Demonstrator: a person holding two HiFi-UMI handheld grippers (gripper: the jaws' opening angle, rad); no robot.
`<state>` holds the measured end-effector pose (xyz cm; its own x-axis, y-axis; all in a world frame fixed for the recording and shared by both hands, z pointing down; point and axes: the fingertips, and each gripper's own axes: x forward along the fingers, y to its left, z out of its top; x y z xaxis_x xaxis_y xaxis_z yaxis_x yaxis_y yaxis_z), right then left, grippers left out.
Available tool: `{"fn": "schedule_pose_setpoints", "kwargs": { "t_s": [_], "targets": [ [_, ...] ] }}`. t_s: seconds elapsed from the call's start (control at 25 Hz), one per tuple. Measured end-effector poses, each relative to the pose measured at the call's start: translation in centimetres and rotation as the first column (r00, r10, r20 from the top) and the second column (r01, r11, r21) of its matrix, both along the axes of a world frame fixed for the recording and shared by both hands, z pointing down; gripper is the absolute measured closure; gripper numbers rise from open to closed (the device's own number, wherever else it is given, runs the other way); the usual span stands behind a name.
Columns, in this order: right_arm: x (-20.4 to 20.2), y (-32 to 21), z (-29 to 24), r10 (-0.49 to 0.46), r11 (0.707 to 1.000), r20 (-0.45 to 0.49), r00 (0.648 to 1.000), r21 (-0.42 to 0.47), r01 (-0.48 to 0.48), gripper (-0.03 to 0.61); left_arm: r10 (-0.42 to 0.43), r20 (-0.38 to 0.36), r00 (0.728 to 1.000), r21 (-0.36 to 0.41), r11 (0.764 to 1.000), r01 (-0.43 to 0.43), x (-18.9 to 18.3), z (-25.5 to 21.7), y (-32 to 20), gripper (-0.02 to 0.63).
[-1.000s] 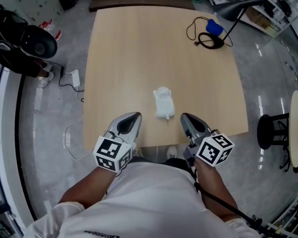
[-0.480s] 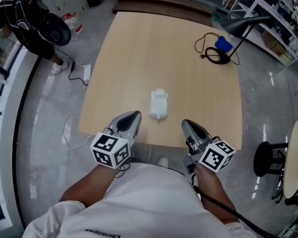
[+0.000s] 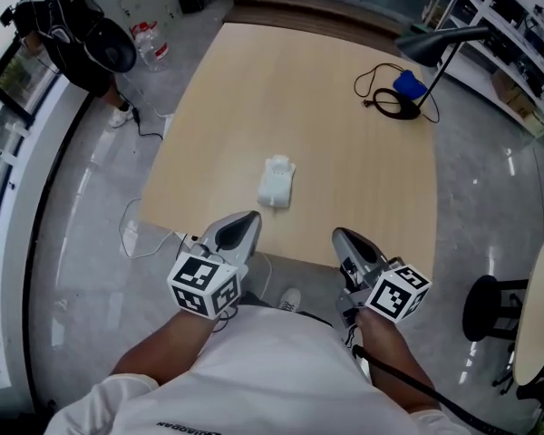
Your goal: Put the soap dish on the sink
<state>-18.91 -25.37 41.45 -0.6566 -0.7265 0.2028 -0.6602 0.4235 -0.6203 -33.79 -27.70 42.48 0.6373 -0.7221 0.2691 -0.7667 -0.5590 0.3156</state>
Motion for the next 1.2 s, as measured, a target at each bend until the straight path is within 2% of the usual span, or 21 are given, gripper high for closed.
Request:
{"fn": "schedule_pose_setpoints", "kwargs": {
  "t_s": [0.24, 0.48, 0.68, 0.96, 1.2],
  "targets": [
    [-0.2, 0.8, 0.0, -0.019, 1.000, -0.016, 1.000, 0.024, 0.020, 0.577, -0.014, 0.027, 1.000, -0.008, 1.000, 0.015, -0.8, 0.1, 1.6, 0.605],
    [-1.1, 0.8, -0.7, 0.033, 0.998, -0.033, 0.999, 0.053, -0.032, 0.577, 0.051, 0.049, 0.997, 0.021, 0.998, -0.052, -1.4, -1.0, 0.1, 0.604],
    [-3.1, -0.1, -0.9, 0.077, 0.995, -0.039, 0.996, 0.074, -0.074, 0.577, 0.081, 0.061, 0.995, 0.050, 0.995, -0.084, -3.5, -1.8, -1.6, 0.604],
    [-5.6, -0.8, 0.0, 0.110, 0.993, -0.050, 0.993, 0.057, -0.107, 0.577, 0.124, 0.054, 0.991, 0.052, 0.991, -0.127, -5.3, -1.5, -2.9, 0.604],
    [-6.1, -1.2, 0.1, 0.128, 0.991, -0.074, 0.989, 0.051, -0.125, 0.577, 0.136, 0.037, 0.990, 0.049, 0.989, -0.138, -5.9, -1.5, -3.3, 0.605]
  ]
}}
